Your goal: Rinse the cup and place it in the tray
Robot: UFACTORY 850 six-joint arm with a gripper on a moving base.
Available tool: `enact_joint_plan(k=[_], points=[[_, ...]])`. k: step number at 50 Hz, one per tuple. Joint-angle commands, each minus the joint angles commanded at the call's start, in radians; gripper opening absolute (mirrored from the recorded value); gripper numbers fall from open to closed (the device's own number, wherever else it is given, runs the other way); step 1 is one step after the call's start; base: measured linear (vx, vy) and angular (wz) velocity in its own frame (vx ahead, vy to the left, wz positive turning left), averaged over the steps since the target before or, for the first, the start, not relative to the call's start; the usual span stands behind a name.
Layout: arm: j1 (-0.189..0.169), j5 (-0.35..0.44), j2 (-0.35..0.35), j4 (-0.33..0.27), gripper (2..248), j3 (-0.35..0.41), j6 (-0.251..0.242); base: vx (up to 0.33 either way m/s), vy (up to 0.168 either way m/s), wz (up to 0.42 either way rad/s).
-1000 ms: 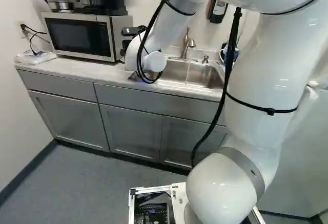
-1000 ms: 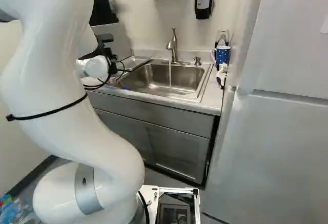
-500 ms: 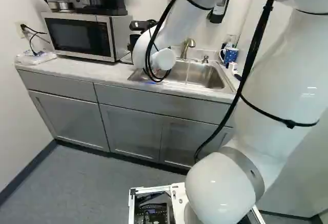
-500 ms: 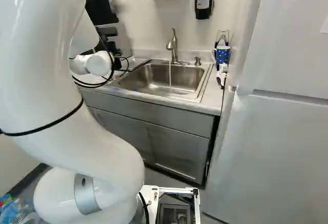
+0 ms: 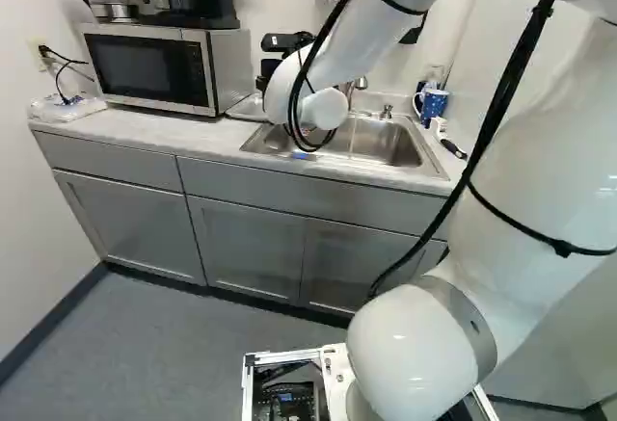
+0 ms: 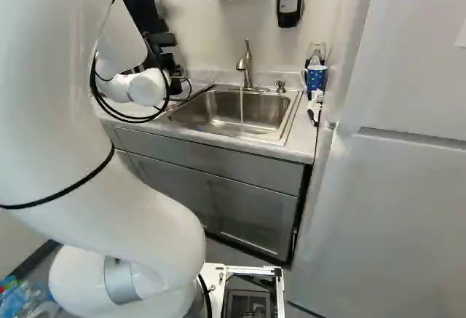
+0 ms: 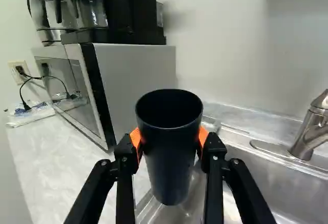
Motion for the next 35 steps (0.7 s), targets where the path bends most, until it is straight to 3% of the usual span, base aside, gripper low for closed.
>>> enact_joint_plan(k=[35], points=[[-0.105, 0.000, 0.044, 0.019, 123, 0.043, 0.000, 0.000, 0.000, 0.000]])
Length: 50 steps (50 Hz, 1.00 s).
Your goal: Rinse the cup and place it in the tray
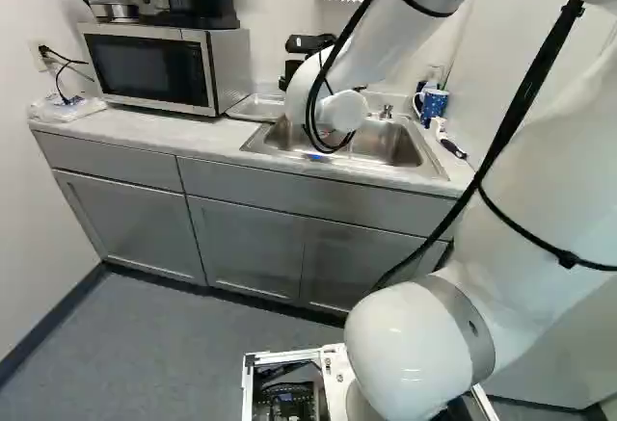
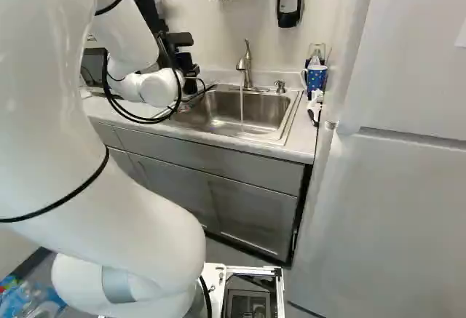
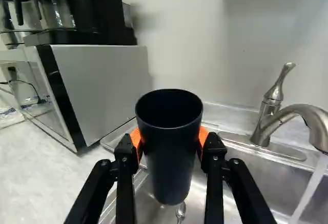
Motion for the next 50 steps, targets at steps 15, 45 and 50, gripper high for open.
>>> enact_joint_plan(k=[15, 45, 50], points=[[-0.047, 0.000, 0.009, 0.024, 123, 0.009, 0.000, 0.000, 0.000, 0.000], [-0.141, 0.000, -0.057, 0.026, 123, -0.015, 0.000, 0.000, 0.000, 0.000], [-0.154, 0.000, -0.063, 0.026, 123, -0.010, 0.000, 0.000, 0.000, 0.000]])
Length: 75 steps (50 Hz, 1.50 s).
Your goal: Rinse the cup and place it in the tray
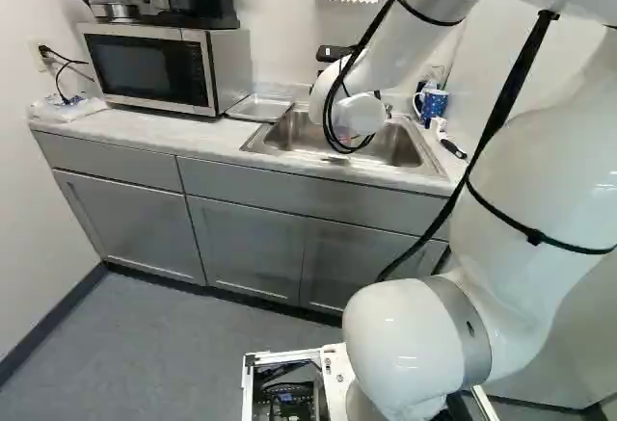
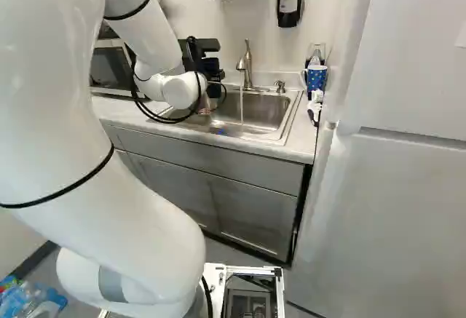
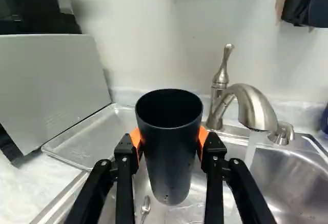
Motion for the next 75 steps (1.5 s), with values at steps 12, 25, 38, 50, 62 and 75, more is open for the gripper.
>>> enact_joint_plan(k=[12, 25, 38, 50, 62, 75], points=[[-0.033, 0.000, -0.009, 0.000, 123, 0.018, 0.000, 0.000, 0.000, 0.000], [-0.064, 0.000, -0.026, 0.000, 123, 0.030, 0.000, 0.000, 0.000, 0.000], [-0.090, 0.000, -0.048, 0.000, 123, 0.038, 0.000, 0.000, 0.000, 0.000], [-0.121, 0.000, -0.075, 0.000, 123, 0.038, 0.000, 0.000, 0.000, 0.000], [-0.156, 0.029, -0.107, 0.000, 123, 0.033, 0.000, 0.000, 0.000, 0.000], [-0.166, 0.069, -0.135, 0.000, 123, 0.034, 0.000, 0.000, 0.000, 0.000]])
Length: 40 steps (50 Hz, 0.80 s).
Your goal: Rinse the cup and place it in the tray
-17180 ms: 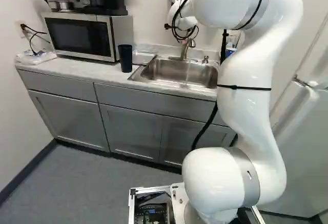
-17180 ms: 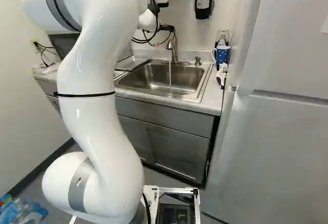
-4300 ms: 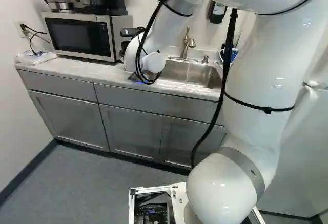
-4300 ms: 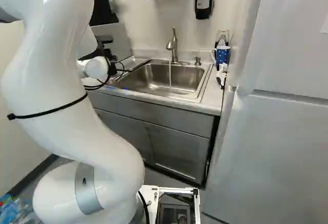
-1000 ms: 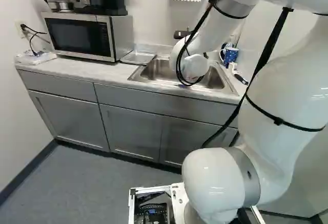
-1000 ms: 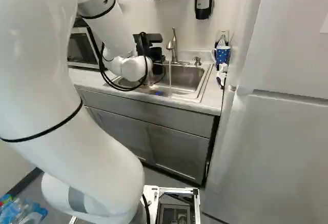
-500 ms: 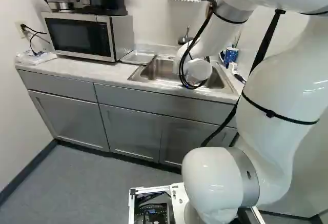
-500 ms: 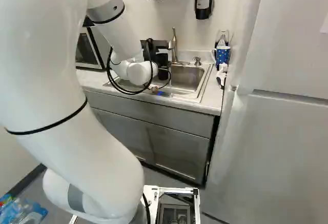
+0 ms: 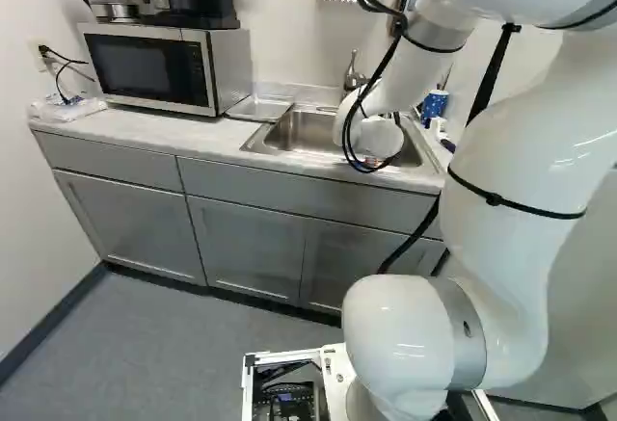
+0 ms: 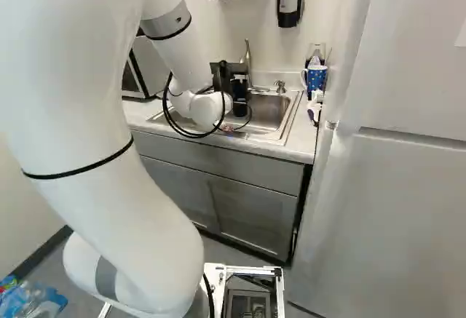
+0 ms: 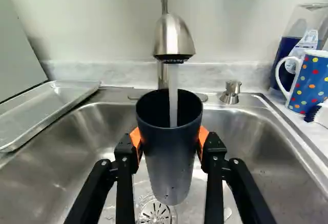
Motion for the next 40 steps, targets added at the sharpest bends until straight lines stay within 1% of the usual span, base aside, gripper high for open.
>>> enact_joint_plan(k=[40], points=[[0.000, 0.000, 0.000, 0.000, 123, 0.000, 0.000, 0.000, 0.000, 0.000]])
